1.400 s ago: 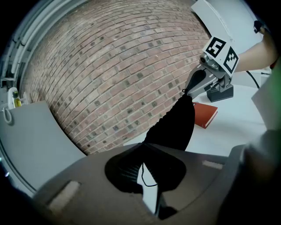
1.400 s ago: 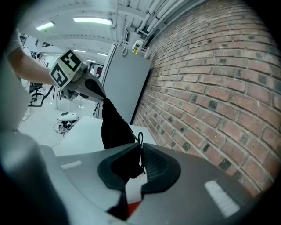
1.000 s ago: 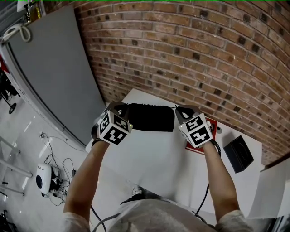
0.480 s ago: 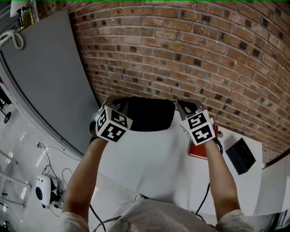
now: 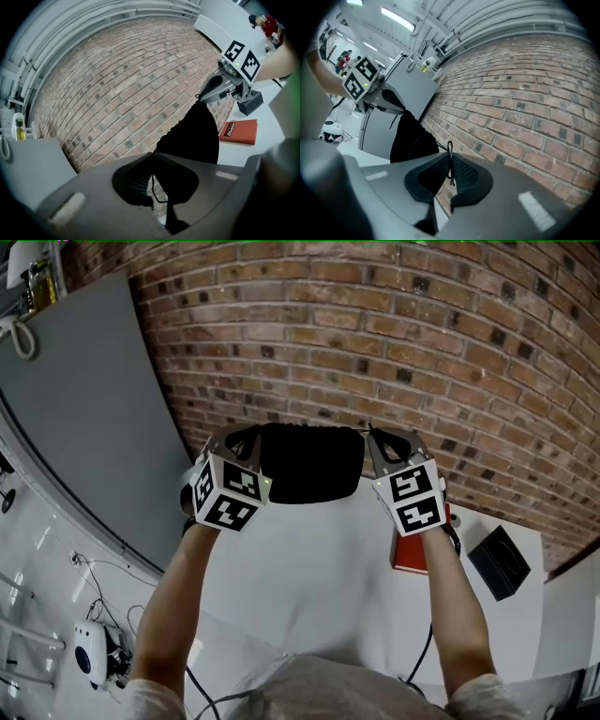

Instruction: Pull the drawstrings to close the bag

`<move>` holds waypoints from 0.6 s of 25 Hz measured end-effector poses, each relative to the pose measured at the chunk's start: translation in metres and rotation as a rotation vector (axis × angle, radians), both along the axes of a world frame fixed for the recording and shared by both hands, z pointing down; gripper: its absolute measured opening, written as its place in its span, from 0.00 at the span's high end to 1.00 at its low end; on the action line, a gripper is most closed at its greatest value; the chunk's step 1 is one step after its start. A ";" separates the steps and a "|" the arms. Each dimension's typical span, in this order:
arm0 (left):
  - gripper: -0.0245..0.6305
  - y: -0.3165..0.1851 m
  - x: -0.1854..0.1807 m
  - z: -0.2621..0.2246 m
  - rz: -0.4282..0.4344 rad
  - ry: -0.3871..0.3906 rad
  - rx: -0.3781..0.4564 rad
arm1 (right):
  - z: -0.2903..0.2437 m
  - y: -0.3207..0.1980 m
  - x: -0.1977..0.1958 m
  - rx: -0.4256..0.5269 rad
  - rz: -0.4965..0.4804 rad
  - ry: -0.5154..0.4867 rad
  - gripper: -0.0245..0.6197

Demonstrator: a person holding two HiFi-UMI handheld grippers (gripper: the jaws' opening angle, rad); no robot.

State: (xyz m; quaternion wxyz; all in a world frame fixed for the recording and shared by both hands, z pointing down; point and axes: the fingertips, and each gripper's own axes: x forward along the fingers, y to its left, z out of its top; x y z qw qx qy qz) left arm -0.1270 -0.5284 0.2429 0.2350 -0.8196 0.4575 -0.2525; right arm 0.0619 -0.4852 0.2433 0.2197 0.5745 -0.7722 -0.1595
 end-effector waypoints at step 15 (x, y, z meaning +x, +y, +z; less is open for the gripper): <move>0.95 -0.004 -0.007 -0.025 -0.020 0.016 0.068 | -0.025 0.000 0.009 0.088 0.075 -0.050 0.93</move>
